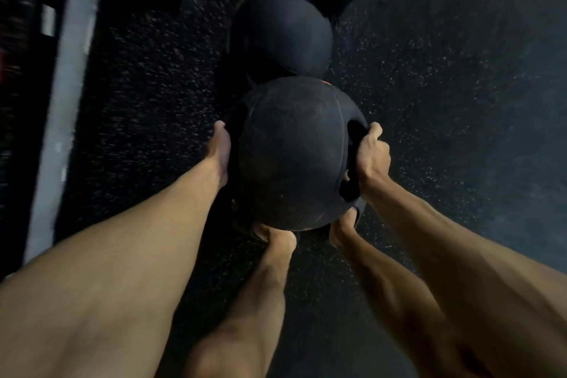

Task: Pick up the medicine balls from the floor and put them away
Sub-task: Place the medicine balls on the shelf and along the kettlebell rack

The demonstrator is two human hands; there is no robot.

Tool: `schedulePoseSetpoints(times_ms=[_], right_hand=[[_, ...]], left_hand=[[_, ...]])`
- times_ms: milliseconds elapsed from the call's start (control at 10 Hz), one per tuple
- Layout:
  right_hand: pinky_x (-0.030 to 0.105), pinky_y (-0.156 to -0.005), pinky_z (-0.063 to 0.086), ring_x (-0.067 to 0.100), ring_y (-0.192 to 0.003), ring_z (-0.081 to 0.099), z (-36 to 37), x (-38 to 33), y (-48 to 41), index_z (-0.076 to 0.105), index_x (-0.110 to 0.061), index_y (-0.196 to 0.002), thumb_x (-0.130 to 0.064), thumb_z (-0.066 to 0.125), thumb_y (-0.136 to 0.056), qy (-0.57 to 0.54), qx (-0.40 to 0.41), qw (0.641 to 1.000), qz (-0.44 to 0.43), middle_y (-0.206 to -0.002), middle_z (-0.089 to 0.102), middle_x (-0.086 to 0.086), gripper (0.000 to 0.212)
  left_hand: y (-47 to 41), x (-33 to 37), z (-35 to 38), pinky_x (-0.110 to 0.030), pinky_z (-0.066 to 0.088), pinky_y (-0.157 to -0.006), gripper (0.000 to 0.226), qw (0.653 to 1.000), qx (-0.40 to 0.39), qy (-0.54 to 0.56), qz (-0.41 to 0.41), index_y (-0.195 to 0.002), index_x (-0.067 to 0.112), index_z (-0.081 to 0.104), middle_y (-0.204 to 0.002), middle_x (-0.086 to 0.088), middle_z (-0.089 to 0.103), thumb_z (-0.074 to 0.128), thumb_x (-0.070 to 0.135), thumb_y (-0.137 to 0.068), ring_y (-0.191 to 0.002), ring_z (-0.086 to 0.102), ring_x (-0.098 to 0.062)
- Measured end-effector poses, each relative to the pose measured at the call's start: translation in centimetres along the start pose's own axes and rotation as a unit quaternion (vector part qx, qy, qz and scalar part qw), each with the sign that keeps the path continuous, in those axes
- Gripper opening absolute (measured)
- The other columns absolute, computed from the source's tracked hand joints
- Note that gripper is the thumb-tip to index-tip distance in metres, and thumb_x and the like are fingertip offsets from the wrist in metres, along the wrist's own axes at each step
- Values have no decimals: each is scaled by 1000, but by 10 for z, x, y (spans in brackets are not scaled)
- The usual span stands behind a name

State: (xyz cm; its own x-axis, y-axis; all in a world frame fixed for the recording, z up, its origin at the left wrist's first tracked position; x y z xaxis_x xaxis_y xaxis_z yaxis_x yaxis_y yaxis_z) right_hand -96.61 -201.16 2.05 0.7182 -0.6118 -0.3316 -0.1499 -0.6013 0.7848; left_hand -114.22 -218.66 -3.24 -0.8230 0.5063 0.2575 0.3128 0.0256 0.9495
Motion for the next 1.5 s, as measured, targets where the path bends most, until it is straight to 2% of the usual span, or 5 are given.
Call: schedulePoseSetpoints(times_ms=[200, 500, 900, 1100, 1500], right_hand=[[52, -98, 50, 38, -103, 65, -75, -104, 168, 70, -2, -109, -100, 17, -65, 8, -103, 987, -126, -109, 71, 18, 119], [41, -67, 46, 23, -62, 57, -209, -232, 416, 54, -10, -53, -85, 32, -84, -21, -118, 934, -337, -60, 57, 6, 83], [32, -62, 43, 22, -63, 57, -304, -336, 607, 62, -10, -65, -77, 38, -90, -102, -154, 812, -554, -65, 59, 6, 75], [35, -83, 41, 38, -117, 56, -336, -365, 705, 52, 4, -136, -60, 25, -103, -109, -188, 702, -678, -125, 57, 31, 76], [17, -37, 39, 22, -55, 53, -303, -393, 888, 66, 1, -84, -60, 24, -102, -137, -390, 551, -725, -68, 59, 21, 76]], left_hand=[[203, 73, -87, -47, 44, -110, 102, 994, -26, 40, 101, -137, 22, 60, -136, -5, 64, 42, 95, -69, -121, 61, -26], [541, 148, -156, -35, 48, -95, 44, 944, 22, 122, 305, -134, 2, 55, -127, -11, 63, 35, 30, -108, -106, 63, -25], [739, 196, -222, -27, 60, -81, 66, 841, 122, 158, 503, -140, 6, 54, -119, -18, 69, 34, 57, -103, -105, 67, -28], [848, 195, -270, -42, 54, -83, 99, 775, 259, 118, 565, -98, 12, 73, -72, -17, 69, 20, 94, -77, -68, 66, -30], [983, 161, -390, -57, 53, -88, 128, 648, 445, 208, 583, -86, -5, 70, -80, -32, 64, 19, 108, -51, -75, 65, -45]])
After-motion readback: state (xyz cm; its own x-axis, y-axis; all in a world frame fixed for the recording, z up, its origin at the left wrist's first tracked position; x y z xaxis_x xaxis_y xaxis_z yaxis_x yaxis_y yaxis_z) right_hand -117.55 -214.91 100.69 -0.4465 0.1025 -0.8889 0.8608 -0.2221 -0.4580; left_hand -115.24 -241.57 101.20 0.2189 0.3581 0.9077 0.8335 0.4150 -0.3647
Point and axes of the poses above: each hand's wrist, its own y-axis away from the middle knuckle, its own z-axis out of the palm, x = y × z, the point moved 1 cm from there along -y, towards the middle knuckle
